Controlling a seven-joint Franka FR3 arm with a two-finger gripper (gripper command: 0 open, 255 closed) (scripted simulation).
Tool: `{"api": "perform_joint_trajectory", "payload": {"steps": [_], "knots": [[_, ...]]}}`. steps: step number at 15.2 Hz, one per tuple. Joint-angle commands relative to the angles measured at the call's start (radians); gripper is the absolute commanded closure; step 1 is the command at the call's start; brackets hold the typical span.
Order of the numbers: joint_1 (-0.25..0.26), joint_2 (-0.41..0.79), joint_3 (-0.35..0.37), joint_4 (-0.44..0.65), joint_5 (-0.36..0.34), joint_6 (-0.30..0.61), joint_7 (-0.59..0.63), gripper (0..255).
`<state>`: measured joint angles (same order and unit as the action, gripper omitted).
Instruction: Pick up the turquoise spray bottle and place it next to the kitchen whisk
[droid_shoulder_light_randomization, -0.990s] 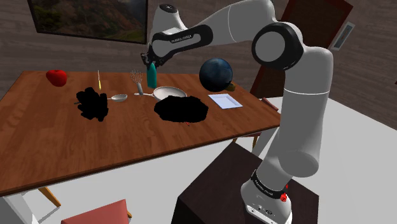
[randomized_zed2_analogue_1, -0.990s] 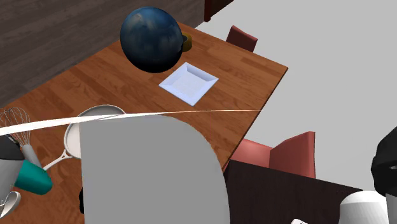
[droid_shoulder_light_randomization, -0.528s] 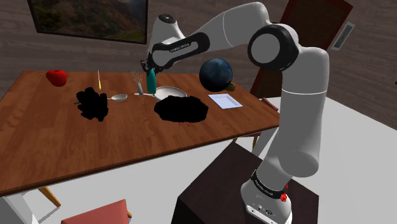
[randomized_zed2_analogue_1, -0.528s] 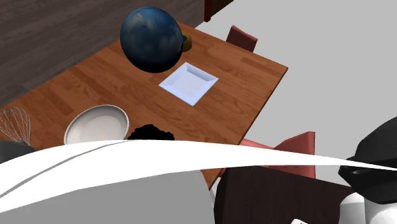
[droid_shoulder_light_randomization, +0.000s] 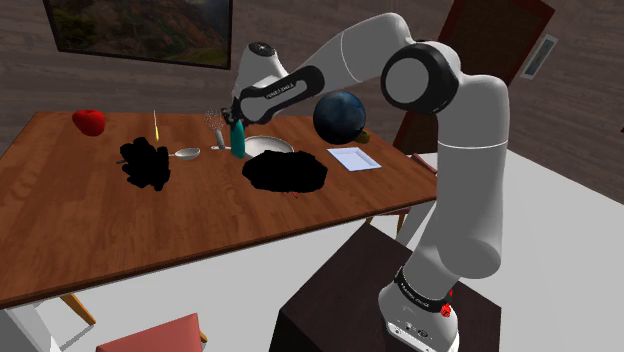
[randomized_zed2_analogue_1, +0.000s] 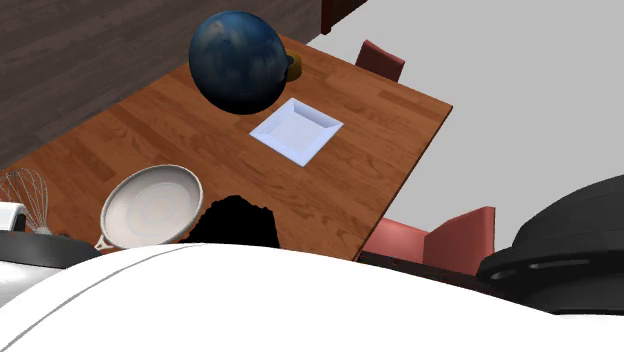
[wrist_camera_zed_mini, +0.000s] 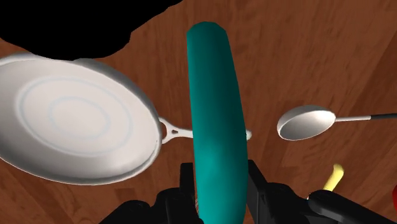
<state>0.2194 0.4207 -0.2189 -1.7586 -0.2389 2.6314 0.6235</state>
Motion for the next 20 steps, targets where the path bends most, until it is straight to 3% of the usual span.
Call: {"api": "perform_joint_trajectory", "payload": {"steps": [1,12,20], "knots": [[0.002,0.014,-0.002,-0.005,-0.003,0.019,0.009,255],[0.007,0.106,-0.015,-0.036,-0.019,0.138,0.049,255],[0.007,0.106,-0.015,-0.036,-0.019,0.138,0.049,255]]}}
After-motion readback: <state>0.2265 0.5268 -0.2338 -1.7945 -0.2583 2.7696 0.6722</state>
